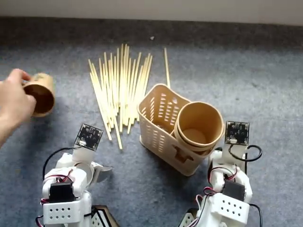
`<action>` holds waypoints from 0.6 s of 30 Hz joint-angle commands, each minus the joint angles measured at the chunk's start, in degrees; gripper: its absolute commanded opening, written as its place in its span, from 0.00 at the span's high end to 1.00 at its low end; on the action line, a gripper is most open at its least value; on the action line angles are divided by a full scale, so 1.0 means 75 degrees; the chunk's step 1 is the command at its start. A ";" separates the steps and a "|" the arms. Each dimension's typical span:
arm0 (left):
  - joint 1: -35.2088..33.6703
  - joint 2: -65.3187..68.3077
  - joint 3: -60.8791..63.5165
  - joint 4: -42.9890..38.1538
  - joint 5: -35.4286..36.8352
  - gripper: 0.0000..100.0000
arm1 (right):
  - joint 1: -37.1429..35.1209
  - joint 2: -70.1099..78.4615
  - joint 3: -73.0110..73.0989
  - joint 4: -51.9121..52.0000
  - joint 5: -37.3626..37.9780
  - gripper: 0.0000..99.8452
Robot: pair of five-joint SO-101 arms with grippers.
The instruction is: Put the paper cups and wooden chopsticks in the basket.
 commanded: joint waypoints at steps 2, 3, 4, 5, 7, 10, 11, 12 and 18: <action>-0.0053 -0.0041 0.0135 0.0059 0.0047 0.63 | -0.0158 0.0018 0.0076 -0.0053 -0.0023 0.95; -0.0053 -0.0041 0.0135 0.0059 0.0047 0.63 | -0.0158 0.0018 0.0205 -0.0076 -0.0023 0.95; -0.0053 -0.0041 0.0135 0.0059 0.0047 0.63 | -0.0158 0.0018 0.0287 -0.0076 -0.0023 0.95; -0.0053 -0.0041 0.0135 0.0059 0.0047 0.63 | -0.0147 0.0018 0.0346 -0.0076 -0.0023 0.95; -0.0053 -0.0041 0.0135 0.0059 0.0047 0.63 | -0.0123 0.0018 0.0358 -0.0076 -0.0023 0.95; -0.0053 -0.0041 0.0135 0.0059 0.0047 0.63 | -0.0158 0.0018 0.0358 -0.0088 -0.0012 0.95; -0.0076 -0.0041 0.0135 0.0059 0.0047 0.63 | -0.0158 0.0018 0.0393 -0.0100 0.0000 0.95; -0.0088 -0.0041 0.0135 0.0059 0.0047 0.63 | -0.0158 0.0018 0.0428 -0.0100 0.0000 0.95; -0.0088 -0.0041 0.0135 0.0059 0.0047 0.63 | -0.0158 0.0018 0.0428 -0.0100 -0.0023 0.95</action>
